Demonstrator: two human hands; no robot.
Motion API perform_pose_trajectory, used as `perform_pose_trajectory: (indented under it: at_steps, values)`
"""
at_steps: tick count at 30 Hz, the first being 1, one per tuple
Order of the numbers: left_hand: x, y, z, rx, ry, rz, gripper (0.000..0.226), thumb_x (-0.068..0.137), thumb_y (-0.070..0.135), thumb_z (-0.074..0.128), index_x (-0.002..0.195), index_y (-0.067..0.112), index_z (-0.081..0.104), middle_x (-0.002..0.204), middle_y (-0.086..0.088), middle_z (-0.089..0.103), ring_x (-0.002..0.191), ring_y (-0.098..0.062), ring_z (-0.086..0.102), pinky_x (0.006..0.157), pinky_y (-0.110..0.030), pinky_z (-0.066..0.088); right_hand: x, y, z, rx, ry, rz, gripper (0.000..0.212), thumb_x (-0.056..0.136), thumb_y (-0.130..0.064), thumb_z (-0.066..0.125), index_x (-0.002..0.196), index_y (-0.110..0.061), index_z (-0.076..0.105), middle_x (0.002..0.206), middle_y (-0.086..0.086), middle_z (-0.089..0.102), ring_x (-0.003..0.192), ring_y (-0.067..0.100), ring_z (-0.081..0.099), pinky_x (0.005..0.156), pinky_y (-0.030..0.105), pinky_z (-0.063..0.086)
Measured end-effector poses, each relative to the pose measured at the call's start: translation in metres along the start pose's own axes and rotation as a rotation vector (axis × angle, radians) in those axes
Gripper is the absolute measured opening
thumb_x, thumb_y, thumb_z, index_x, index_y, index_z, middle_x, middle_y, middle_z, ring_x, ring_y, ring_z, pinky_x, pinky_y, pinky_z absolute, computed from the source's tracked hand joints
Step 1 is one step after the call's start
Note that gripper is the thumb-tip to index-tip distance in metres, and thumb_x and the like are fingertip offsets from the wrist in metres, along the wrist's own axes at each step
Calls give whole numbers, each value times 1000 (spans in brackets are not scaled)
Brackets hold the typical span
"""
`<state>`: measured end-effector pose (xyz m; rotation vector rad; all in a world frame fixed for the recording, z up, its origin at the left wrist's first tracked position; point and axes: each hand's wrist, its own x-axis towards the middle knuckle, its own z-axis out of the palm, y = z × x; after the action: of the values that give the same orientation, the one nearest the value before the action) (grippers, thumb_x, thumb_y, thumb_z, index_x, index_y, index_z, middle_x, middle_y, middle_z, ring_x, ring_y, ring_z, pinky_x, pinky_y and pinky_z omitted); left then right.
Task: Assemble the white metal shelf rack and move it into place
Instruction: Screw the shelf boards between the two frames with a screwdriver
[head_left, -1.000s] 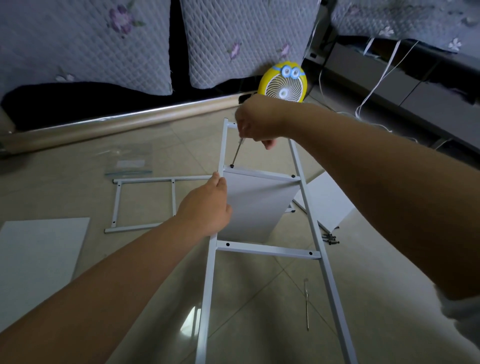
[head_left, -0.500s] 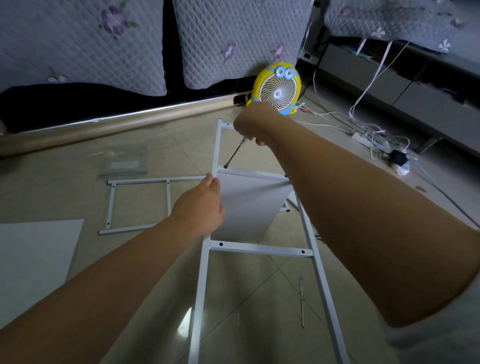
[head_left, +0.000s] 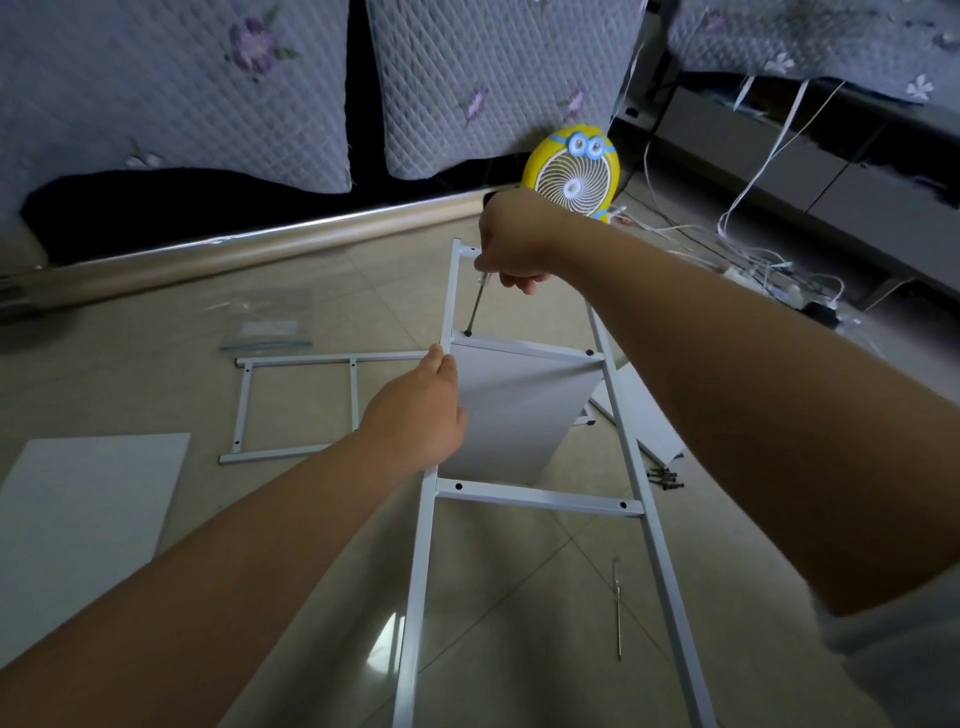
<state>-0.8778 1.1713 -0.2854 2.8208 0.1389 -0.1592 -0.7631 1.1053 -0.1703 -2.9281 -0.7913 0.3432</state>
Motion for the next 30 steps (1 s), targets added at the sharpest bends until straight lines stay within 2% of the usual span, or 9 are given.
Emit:
perform_pose_trajectory:
  at_steps: [8,12,17,19,23,25,27,28,30]
  values:
    - [-1,1,1,-35,0,-9,58,96,22,34,148,8,11,157,-4,0,132,-26,37,102,-33,35,14,-19,9,62,119,204,40,88,-12,38,48,-12,42,10,-4,17,44,20,37,46,24,29]
    - [-2,0,1,-46,7,1,58,97,22,34,148,8,11,157,-4,1,132,-26,37,102,-32,36,12,-17,8,71,105,226,31,88,-12,37,57,-8,35,17,5,32,22,16,41,45,23,30]
    - [-3,1,0,-31,8,1,58,98,23,34,148,10,9,157,-4,0,135,-24,34,105,-32,34,3,4,5,92,23,166,31,89,-8,39,59,-4,46,24,-1,45,22,9,45,46,21,43]
    - [-3,1,0,-23,24,3,58,98,23,34,148,10,9,157,-4,2,134,-24,36,104,-31,35,-1,7,5,8,10,57,33,91,-15,45,61,-5,51,34,-2,53,22,5,44,40,14,41]
    - [-3,1,0,-20,29,-9,57,98,23,33,149,11,8,157,-3,2,132,-23,39,103,-29,36,-16,6,0,-45,-46,-65,31,92,-18,43,100,1,65,80,10,69,38,8,48,39,4,36]
    - [-3,2,1,-19,26,-5,57,99,23,33,149,11,8,157,-3,2,132,-22,39,103,-29,36,-18,6,-3,-47,-58,-71,33,92,-14,39,102,0,68,77,9,68,37,9,49,44,7,40]
    - [-2,1,2,-25,35,-6,57,98,22,34,148,11,10,157,-3,3,131,-22,40,103,-29,37,-15,6,-2,-36,-29,-75,31,92,-15,41,98,-2,69,72,9,68,35,-5,50,60,18,46]
    - [-2,2,2,-29,39,-9,56,98,22,34,148,11,10,157,-3,4,131,-22,40,102,-28,37,-13,5,-1,-38,-19,-72,30,92,-15,43,94,-2,70,65,7,66,34,-12,46,60,21,45]
    - [-1,2,2,-33,48,-11,56,98,21,34,148,11,11,157,-3,4,131,-22,40,102,-27,37,-8,3,1,-95,-5,-50,26,88,-12,46,76,-2,67,43,1,57,27,-4,45,50,19,43]
